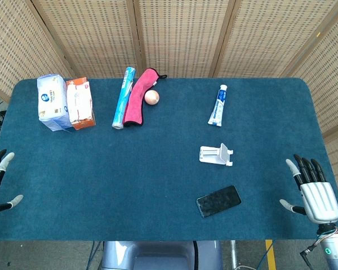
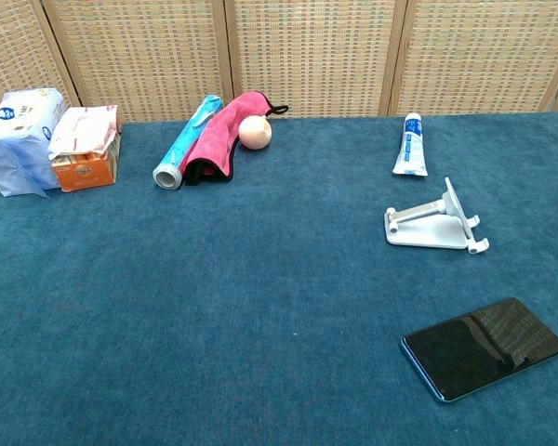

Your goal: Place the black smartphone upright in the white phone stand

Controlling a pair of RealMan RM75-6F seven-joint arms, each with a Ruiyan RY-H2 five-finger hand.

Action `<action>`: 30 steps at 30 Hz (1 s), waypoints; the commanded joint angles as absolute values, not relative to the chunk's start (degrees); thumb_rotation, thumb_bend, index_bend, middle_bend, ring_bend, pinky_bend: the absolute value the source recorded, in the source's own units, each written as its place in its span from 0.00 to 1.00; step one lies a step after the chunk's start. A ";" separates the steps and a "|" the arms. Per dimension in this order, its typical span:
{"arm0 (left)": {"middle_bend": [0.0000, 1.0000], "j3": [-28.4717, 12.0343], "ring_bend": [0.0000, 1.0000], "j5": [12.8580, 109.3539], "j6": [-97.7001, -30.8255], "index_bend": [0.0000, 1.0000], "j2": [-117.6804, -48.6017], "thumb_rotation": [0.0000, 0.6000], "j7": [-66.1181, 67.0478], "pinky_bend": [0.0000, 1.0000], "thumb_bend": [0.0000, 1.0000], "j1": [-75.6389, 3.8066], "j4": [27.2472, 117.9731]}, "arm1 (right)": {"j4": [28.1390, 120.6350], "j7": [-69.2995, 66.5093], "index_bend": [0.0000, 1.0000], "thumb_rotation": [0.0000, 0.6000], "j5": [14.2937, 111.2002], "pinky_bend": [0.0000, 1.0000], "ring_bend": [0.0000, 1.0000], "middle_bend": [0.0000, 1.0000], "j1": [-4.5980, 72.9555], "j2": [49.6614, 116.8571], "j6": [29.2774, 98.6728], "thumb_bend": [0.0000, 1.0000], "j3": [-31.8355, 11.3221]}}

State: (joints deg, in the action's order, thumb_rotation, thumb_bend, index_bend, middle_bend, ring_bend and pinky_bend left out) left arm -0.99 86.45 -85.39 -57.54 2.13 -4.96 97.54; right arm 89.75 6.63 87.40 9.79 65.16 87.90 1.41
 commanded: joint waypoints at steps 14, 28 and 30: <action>0.00 -1.17 0.00 85.97 -84.30 0.00 -57.49 1.00 2.82 0.00 0.03 -5.31 98.26 | 88.12 -3.51 0.04 1.00 105.88 0.06 0.00 0.05 22.19 63.34 69.35 0.00 8.59; 0.00 -2.10 0.00 83.08 -81.76 0.00 -57.37 1.00 3.45 0.00 0.03 -6.29 98.40 | 89.44 13.76 0.14 1.00 102.34 0.20 0.08 0.17 30.46 74.24 54.11 0.00 3.30; 0.00 -2.08 0.00 83.00 -81.58 0.00 -57.32 1.00 3.38 0.00 0.03 -6.34 98.43 | 89.11 16.15 0.14 1.00 101.14 0.20 0.09 0.17 30.93 75.35 52.68 0.00 2.89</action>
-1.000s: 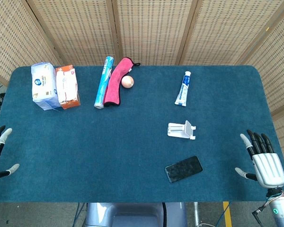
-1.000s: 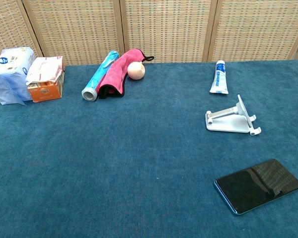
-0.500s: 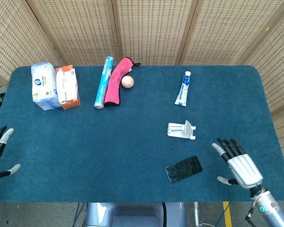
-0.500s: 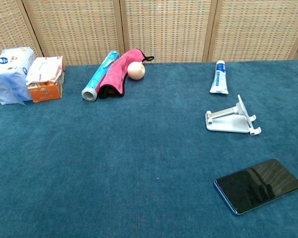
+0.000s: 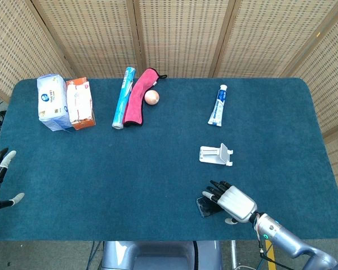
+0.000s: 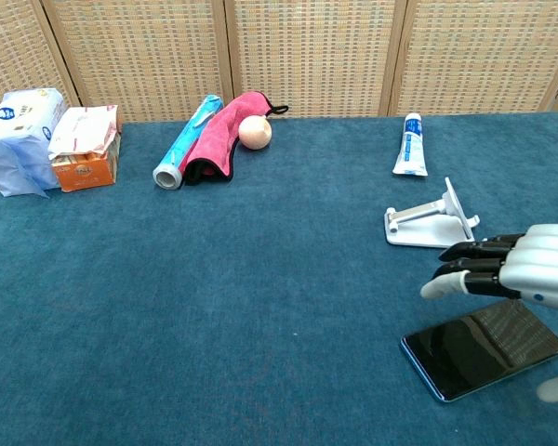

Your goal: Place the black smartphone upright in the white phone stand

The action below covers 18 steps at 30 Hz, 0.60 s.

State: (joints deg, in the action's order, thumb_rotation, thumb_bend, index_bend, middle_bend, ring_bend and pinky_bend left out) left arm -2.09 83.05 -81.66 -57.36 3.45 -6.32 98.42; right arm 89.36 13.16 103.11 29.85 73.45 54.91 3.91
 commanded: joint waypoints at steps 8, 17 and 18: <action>0.00 -2.07 0.00 83.04 -81.55 0.00 -57.21 1.00 3.14 0.00 0.03 -6.33 98.43 | 90.24 21.06 0.15 1.00 97.70 0.20 0.09 0.18 31.49 76.71 49.51 0.00 3.04; 0.00 -2.02 0.00 83.09 -81.50 0.00 -57.12 1.00 3.16 0.00 0.04 -6.32 98.59 | 89.56 23.63 0.15 1.00 95.06 0.21 0.10 0.18 31.98 78.33 48.31 0.00 2.50; 0.00 -1.99 0.00 83.12 -81.44 0.00 -57.11 1.00 3.16 0.00 0.04 -6.34 98.61 | 89.37 24.02 0.15 1.00 94.22 0.21 0.10 0.18 32.16 78.53 47.87 0.00 2.28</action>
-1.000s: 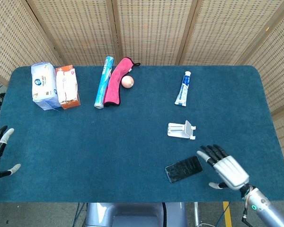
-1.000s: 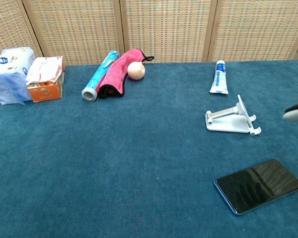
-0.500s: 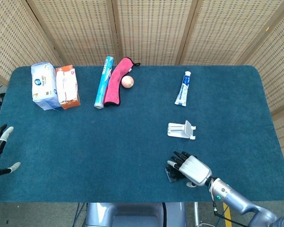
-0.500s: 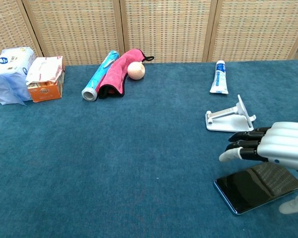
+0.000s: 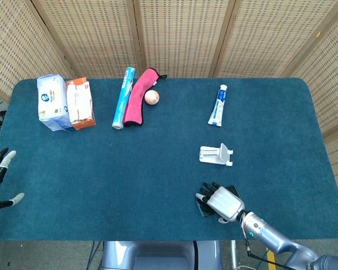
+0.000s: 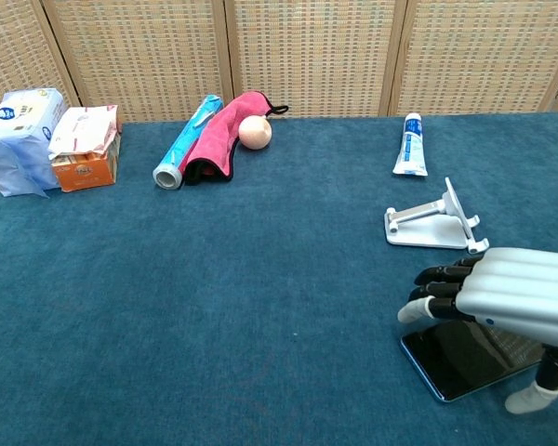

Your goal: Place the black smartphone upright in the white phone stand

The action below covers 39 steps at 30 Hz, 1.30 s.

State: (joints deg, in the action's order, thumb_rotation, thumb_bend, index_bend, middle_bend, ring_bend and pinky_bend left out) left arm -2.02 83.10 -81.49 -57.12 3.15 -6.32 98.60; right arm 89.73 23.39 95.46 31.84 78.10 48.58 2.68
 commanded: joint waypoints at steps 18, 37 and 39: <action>0.00 -1.97 0.00 82.86 -80.87 0.00 -57.15 1.00 3.21 0.00 0.05 -6.56 98.58 | 87.18 24.67 0.27 1.00 91.36 0.24 0.21 0.30 33.40 80.87 47.04 0.00 3.49; 0.00 -1.93 0.00 82.87 -80.77 0.00 -57.15 1.00 3.41 0.00 0.05 -6.64 98.77 | 80.96 7.77 0.52 1.00 101.99 0.36 0.45 0.55 33.01 80.53 61.67 0.31 5.96; 0.00 -1.91 0.00 82.92 -80.81 0.00 -57.14 1.00 3.40 0.00 0.04 -6.62 98.81 | 81.19 4.66 0.52 1.00 101.70 0.36 0.45 0.55 33.19 79.46 63.19 0.31 5.15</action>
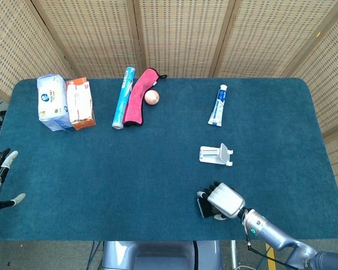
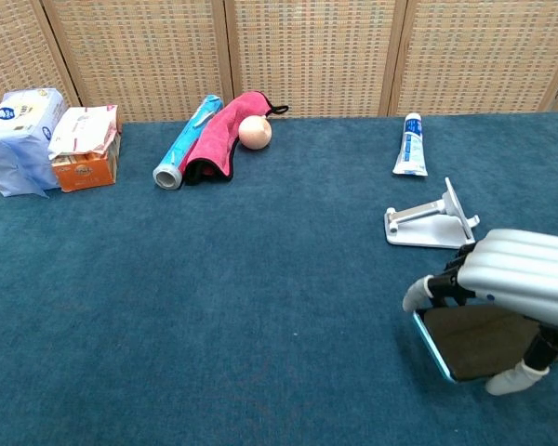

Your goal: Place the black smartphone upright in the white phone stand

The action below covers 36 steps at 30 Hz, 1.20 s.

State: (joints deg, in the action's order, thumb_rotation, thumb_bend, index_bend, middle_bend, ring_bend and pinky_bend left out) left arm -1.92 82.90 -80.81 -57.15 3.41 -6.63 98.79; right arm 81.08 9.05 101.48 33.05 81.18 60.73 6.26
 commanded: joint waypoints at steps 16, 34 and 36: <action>0.00 -1.69 0.00 83.48 -80.82 0.00 -56.84 1.00 2.61 0.00 0.05 -6.60 98.83 | 82.10 -20.65 0.53 1.00 86.73 0.37 0.45 0.55 32.66 74.18 66.43 0.31 -5.31; 0.00 -1.95 0.00 82.40 -79.89 0.00 -56.85 1.00 3.19 0.00 0.05 -7.02 99.08 | 69.70 -24.56 0.53 1.00 81.75 0.37 0.45 0.55 34.71 83.59 64.14 0.31 -9.45; 0.00 -2.06 0.00 82.10 -79.60 0.00 -56.82 1.00 3.12 0.00 0.05 -7.16 99.00 | 68.47 -24.41 0.53 1.00 81.49 0.37 0.45 0.55 35.12 84.61 64.09 0.31 -9.98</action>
